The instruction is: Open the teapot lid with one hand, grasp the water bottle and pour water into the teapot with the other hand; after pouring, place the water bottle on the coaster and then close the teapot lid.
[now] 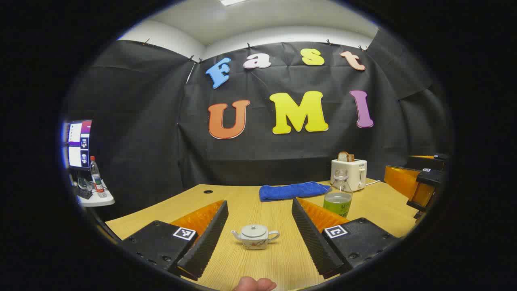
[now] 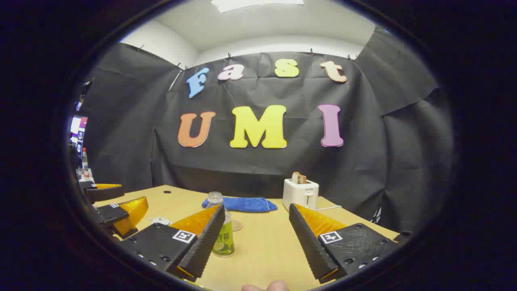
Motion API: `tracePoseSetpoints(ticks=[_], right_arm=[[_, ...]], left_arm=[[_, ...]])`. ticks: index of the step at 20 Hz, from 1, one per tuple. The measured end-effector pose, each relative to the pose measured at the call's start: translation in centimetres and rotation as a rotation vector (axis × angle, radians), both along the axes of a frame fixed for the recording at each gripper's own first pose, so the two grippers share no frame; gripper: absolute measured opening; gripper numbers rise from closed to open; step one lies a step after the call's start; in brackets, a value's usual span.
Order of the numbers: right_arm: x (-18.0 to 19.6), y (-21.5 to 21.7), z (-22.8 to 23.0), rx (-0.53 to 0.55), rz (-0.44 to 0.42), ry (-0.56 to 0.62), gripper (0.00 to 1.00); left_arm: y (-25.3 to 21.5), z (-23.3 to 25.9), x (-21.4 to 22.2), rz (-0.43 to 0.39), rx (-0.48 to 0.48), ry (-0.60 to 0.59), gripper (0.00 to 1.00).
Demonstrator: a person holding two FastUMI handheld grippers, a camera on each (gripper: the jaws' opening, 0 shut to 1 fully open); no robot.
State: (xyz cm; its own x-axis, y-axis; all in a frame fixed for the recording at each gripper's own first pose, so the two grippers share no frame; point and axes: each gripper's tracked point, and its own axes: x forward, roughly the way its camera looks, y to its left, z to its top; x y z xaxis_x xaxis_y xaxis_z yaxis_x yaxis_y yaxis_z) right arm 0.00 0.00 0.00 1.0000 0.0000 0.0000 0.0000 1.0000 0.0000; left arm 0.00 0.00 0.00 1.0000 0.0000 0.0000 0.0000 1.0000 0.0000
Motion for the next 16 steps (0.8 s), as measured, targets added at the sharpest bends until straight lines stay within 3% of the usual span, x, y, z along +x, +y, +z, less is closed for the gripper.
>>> tracePoseSetpoints(ticks=[16], right_arm=[[0.27,0.25,-0.85,0.008,0.007,0.026,0.95]], left_arm=[[-0.10,0.03,-0.16,0.000,-0.005,-0.002,0.99]])
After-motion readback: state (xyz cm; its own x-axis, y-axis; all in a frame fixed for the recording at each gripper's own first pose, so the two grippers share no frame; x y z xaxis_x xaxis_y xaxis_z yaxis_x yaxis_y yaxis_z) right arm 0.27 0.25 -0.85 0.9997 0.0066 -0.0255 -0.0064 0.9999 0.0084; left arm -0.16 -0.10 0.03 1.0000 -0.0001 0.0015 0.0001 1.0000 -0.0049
